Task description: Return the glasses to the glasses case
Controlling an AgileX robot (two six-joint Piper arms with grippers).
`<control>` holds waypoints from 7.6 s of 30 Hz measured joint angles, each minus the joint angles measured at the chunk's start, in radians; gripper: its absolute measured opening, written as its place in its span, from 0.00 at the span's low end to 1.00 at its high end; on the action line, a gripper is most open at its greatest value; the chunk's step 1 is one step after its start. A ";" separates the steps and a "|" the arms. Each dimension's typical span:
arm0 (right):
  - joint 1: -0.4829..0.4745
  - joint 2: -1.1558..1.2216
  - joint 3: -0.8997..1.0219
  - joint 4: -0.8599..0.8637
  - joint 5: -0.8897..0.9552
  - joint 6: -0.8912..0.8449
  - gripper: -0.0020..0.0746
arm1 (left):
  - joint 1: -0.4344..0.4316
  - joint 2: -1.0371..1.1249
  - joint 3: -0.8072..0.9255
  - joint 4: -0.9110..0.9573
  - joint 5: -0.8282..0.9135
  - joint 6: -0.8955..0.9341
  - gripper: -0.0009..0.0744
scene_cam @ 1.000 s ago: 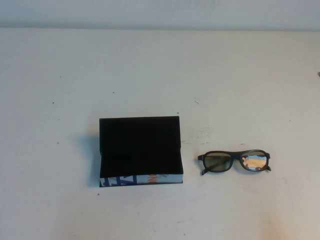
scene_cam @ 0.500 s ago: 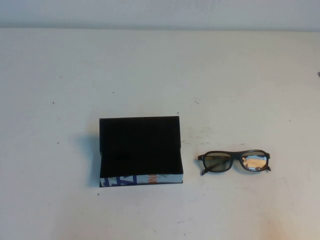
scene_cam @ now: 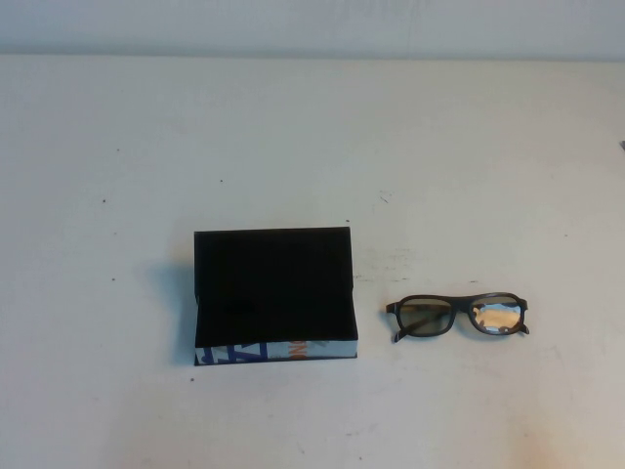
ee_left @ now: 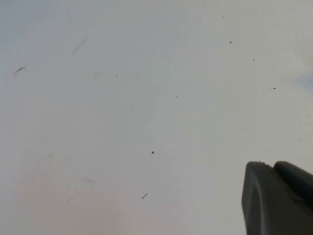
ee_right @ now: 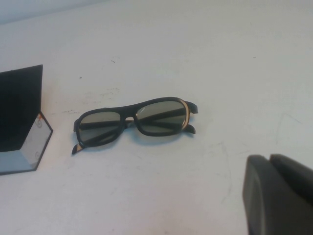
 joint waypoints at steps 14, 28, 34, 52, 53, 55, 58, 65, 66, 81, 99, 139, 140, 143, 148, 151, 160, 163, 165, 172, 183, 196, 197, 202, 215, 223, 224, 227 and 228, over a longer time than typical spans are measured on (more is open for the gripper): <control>0.000 0.000 0.000 0.164 -0.206 -0.029 0.01 | 0.000 0.000 0.000 0.000 0.000 0.000 0.01; 0.000 0.003 -0.021 0.473 -0.171 -0.029 0.01 | 0.000 0.000 0.000 0.000 0.000 0.000 0.01; 0.000 0.226 -0.245 0.482 0.139 -0.035 0.01 | 0.000 0.000 0.000 0.000 0.000 0.000 0.01; 0.114 0.979 -0.812 0.130 0.701 -0.318 0.01 | 0.000 0.000 0.000 0.000 0.000 0.000 0.01; 0.138 1.020 -0.836 0.117 0.702 -0.334 0.01 | 0.000 0.000 0.000 0.000 0.000 0.000 0.01; 0.201 1.105 -0.889 0.061 0.704 -0.362 0.01 | 0.000 0.000 0.000 0.000 0.000 0.000 0.01; 0.280 1.219 -0.971 -0.012 0.713 -0.412 0.01 | 0.000 0.000 0.000 0.000 0.000 0.000 0.01; 0.368 1.417 -1.108 -0.076 0.753 -0.606 0.12 | 0.000 0.000 0.000 0.000 0.002 0.000 0.01; 0.372 1.440 -1.123 -0.087 0.757 -0.647 0.17 | 0.000 0.000 0.000 0.000 0.002 0.000 0.01; 0.376 1.643 -1.277 -0.326 0.688 -0.871 0.45 | 0.000 0.000 0.000 0.000 0.002 0.000 0.01; 0.367 1.794 -1.280 -0.321 0.538 -0.994 0.71 | 0.000 0.000 0.000 0.000 0.002 0.000 0.01; 0.349 1.893 -1.285 -0.321 0.459 -1.030 0.46 | 0.000 0.000 0.000 0.000 0.002 0.000 0.01; 0.349 1.893 -1.285 -0.321 0.461 -1.030 0.43 | 0.000 0.000 0.000 0.000 0.002 0.000 0.01; 0.349 1.893 -1.285 -0.321 0.469 -1.030 0.35 | 0.000 0.000 0.000 0.000 0.002 0.000 0.01; 0.349 1.893 -1.285 -0.321 0.477 -1.030 0.29 | 0.000 0.000 0.000 0.000 0.002 0.000 0.01; 0.349 1.893 -1.285 -0.321 0.477 -1.030 0.28 | 0.000 0.000 0.000 0.000 0.002 0.000 0.01; 0.349 1.889 -1.285 -0.327 0.494 -1.030 0.21 | 0.000 0.000 0.000 0.000 0.002 0.000 0.01; 0.349 1.874 -1.285 -0.332 0.496 -1.030 0.16 | 0.000 0.000 0.000 0.000 0.002 0.000 0.01; 0.349 1.863 -1.285 -0.334 0.498 -1.030 0.12 | 0.000 0.000 0.000 0.000 0.002 0.000 0.01; 0.349 1.820 -1.285 -0.349 0.534 -1.030 0.03 | 0.000 0.000 0.000 0.000 0.002 0.000 0.01; 0.386 1.708 -1.332 -0.362 0.626 -1.030 0.03 | 0.000 0.000 0.000 0.000 0.002 0.000 0.01; 0.643 1.938 -1.777 -0.315 0.847 -0.990 0.03 | 0.000 0.000 0.000 0.000 0.002 0.000 0.01; 0.655 1.976 -1.812 -0.307 0.849 -0.985 0.03 | 0.000 0.000 0.000 0.000 0.002 0.000 0.01; 0.682 2.095 -1.915 -0.259 0.851 -0.978 0.03 | 0.000 0.000 0.000 0.000 0.002 0.000 0.01; 0.686 2.173 -1.940 -0.240 0.855 -0.978 0.03 | 0.000 0.000 0.000 0.000 0.002 0.000 0.01; 0.678 2.207 -1.942 -0.201 0.853 -0.978 0.03 | 0.000 0.000 0.000 0.000 0.002 0.000 0.01; 0.677 2.209 -1.942 -0.197 0.853 -0.978 0.03 | 0.000 0.000 0.000 0.000 0.002 0.000 0.01; 0.674 2.211 -1.942 -0.189 0.852 -0.978 0.03 | 0.000 0.000 0.000 0.000 0.002 0.000 0.01; 0.674 2.211 -1.942 -0.185 0.851 -0.978 0.03 | 0.000 0.000 0.000 0.000 0.002 0.000 0.01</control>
